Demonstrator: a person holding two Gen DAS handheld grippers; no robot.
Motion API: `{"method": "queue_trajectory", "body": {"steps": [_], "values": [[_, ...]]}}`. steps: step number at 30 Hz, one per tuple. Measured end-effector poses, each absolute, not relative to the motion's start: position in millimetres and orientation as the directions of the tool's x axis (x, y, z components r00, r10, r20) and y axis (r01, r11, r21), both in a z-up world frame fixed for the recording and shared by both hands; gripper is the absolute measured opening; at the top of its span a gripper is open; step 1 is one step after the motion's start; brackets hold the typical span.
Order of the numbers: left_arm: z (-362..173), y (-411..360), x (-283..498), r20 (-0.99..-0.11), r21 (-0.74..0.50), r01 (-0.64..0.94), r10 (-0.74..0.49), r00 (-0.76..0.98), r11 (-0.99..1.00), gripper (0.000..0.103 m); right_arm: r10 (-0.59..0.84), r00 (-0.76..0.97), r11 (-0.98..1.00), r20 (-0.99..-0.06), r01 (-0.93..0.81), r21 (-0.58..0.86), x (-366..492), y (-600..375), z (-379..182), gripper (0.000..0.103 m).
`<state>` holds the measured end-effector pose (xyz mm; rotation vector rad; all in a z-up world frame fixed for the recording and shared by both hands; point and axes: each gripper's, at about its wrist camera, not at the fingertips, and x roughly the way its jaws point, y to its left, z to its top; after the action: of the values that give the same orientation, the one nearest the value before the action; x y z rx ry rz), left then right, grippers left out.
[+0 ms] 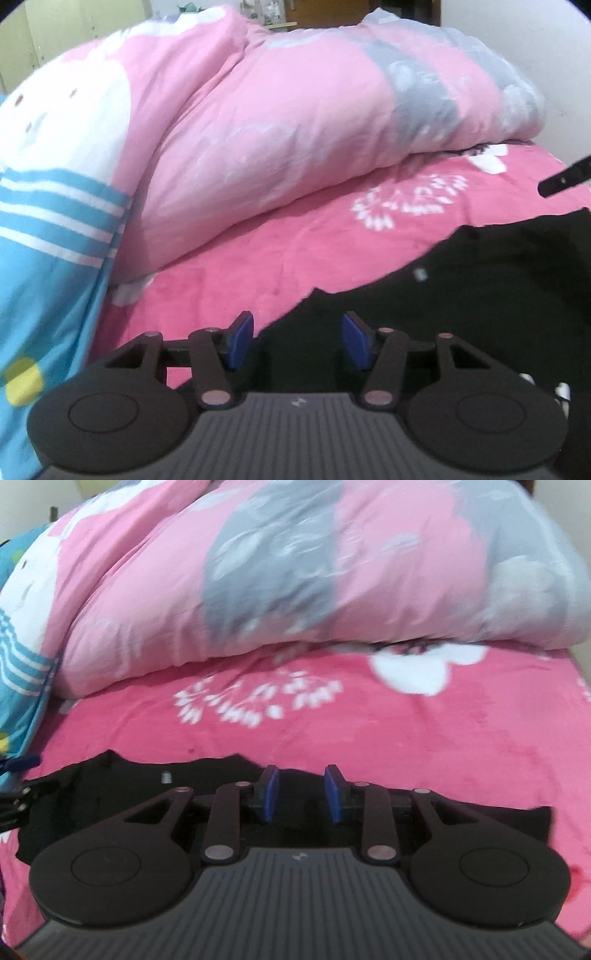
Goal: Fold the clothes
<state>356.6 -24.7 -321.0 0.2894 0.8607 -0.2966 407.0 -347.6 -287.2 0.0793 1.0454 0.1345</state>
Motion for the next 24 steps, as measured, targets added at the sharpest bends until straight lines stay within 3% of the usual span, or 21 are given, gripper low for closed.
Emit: {"method": "queue_trajectory", "body": {"steps": [5,9,13,15,17,19,21,24], "values": [[-356,-42,382,-0.789,0.101,0.382,-0.160,0.594,0.919,0.051,0.169,0.462,0.984,-0.870,-0.124,0.125,427,-316,-306,0.026],[-377,-56,396,-0.797,0.097,0.357,-0.143,0.587,0.929,0.038,0.158,0.439,0.974,-0.884,-0.215,0.068,445,-291,-320,0.025],[-387,-54,398,-0.796,0.103,0.322,-0.116,0.594,0.941,0.035,0.116,0.412,0.960,-0.904,-0.279,-0.004,459,-274,-338,0.024],[-391,-53,399,-0.791,0.109,0.318,-0.112,0.601,0.942,0.033,0.090,0.394,0.956,-0.915,-0.293,-0.032,463,-272,-348,0.021],[-395,-53,399,-0.785,0.119,0.314,-0.104,0.610,0.942,0.026,0.063,0.372,0.954,-0.926,-0.296,-0.054,465,-272,-357,0.011],[-396,-52,400,-0.777,0.119,0.299,-0.099,0.621,0.947,0.010,0.073,0.375,0.957,-0.924,-0.288,-0.042,463,-275,-360,0.000],[-394,-48,400,-0.766,0.100,0.288,-0.111,0.634,0.952,0.004,0.086,0.407,0.958,-0.909,-0.284,-0.036,458,-277,-355,0.000],[-386,-44,397,-0.740,0.070,0.261,-0.126,0.661,0.963,0.004,0.100,0.458,0.966,-0.883,-0.256,-0.023,454,-281,-346,0.000]]}}
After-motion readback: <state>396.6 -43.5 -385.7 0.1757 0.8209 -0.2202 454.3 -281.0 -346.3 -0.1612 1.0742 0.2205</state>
